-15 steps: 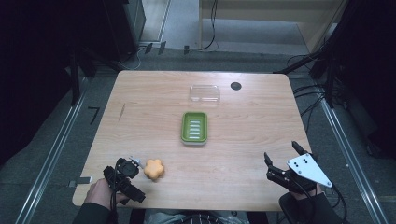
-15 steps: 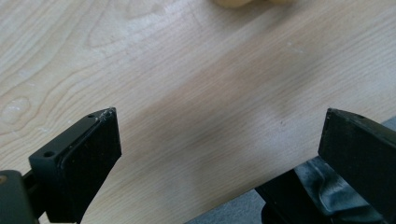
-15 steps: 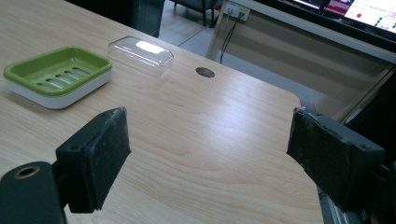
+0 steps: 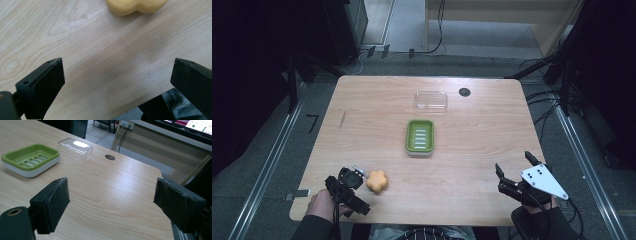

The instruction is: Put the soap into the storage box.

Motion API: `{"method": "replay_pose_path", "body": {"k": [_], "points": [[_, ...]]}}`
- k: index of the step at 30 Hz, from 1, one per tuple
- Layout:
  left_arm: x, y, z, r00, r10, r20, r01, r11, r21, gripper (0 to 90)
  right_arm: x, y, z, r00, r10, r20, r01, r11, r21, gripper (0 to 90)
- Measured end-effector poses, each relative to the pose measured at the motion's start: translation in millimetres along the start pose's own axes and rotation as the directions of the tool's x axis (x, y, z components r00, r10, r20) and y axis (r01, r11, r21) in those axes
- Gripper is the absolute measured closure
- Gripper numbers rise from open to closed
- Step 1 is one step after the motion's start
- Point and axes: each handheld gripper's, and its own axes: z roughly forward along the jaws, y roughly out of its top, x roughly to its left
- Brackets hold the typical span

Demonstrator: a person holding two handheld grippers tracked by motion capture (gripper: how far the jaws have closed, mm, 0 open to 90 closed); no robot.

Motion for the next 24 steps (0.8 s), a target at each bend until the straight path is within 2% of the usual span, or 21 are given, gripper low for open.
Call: {"method": "replay_pose_path", "body": {"k": [2,3,8,14,20,24], "points": [[-0.2,0.1,-0.3,1.0000,-0.002,0.004,0.002,1.0000,-0.001,0.0,0.3,0.4,0.4,1.0000,0.007,0.003,-0.007,1.000,0.002,13.3],[0.3,0.0,-1.3,0.9999,-0.012,0.006,0.012,0.9998,-0.014,0.0,2.1,1.0,0.7,1.0000,-0.008,-0.005,0.008,1.000,0.005,13.4],[-2.3,4.0,-2.2,0.9998,-0.001,0.020,0.002,0.9988,-0.049,0.0,1.9,1.2,0.9,1.0000,-0.007,-0.003,0.007,1.000,0.003,13.3],[-6.9,14.0,3.3,0.9990,0.026,0.036,-0.025,0.9987,-0.045,0.0,2.6,1.8,1.5,0.9999,-0.012,-0.008,0.012,1.000,0.000,13.3],[-10.6,23.9,6.8,0.9983,0.033,0.048,-0.031,0.9987,-0.041,0.0,3.9,2.8,3.2,0.9998,-0.012,-0.012,0.012,1.000,0.001,13.3],[-12.6,27.7,7.9,0.9984,0.022,0.052,-0.020,0.9990,-0.041,0.0,4.6,3.3,3.6,0.9998,-0.016,-0.015,0.016,1.000,0.001,13.4]]}}
